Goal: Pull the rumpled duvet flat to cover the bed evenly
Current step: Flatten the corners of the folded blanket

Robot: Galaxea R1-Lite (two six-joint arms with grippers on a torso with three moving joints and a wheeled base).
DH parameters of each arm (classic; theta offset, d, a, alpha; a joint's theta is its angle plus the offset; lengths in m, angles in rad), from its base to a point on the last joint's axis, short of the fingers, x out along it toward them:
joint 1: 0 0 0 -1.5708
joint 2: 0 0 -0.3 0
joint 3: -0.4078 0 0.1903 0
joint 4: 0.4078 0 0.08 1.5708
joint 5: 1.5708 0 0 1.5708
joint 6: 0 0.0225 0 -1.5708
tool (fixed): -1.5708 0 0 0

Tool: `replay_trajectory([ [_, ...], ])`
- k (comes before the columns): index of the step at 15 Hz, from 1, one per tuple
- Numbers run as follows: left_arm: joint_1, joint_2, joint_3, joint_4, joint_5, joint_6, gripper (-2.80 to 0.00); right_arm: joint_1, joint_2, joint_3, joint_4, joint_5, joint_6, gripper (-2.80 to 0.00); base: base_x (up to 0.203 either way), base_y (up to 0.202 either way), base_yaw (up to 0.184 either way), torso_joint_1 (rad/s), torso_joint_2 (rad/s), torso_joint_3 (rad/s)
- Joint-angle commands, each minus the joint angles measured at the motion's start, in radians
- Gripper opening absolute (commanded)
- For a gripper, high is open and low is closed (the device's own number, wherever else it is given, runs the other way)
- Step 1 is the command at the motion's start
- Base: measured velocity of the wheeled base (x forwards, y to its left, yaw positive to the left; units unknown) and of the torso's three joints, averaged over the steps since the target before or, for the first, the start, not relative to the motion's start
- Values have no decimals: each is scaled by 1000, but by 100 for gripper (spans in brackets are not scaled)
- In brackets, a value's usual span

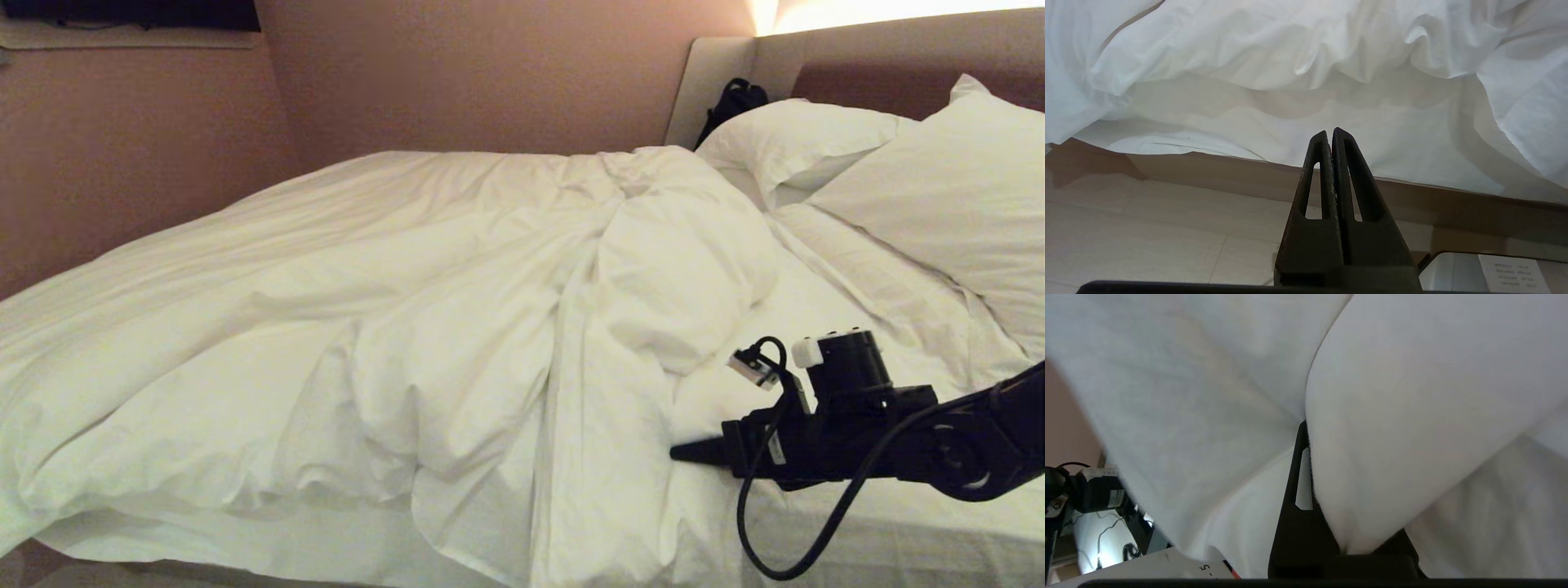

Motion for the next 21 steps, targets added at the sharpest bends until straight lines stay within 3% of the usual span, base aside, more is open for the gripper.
replay_trajectory([
  [1, 0, 0, 0, 1, 1, -1, -280, -2, -55, 0, -7, 1, 12, -280, 0, 0, 0, 0, 0, 0],
  [4, 0, 0, 1, 1, 1, -1, -280, -3, -126, -4, -9, -7, 39, -280, 0, 0, 0, 0, 0, 0],
  [9, 0, 0, 0, 1, 1, -1, -280, -25, -253, -7, -3, -132, -2, -280, 0, 0, 0, 0, 0, 0],
  [15, 0, 0, 1, 1, 1, -1, -280, -34, -297, 4, -7, -452, -198, -280, 0, 0, 0, 0, 0, 0],
  [21, 0, 0, 0, 1, 1, -1, -280, -34, -476, 4, 30, -500, -224, -280, 0, 0, 0, 0, 0, 0],
])
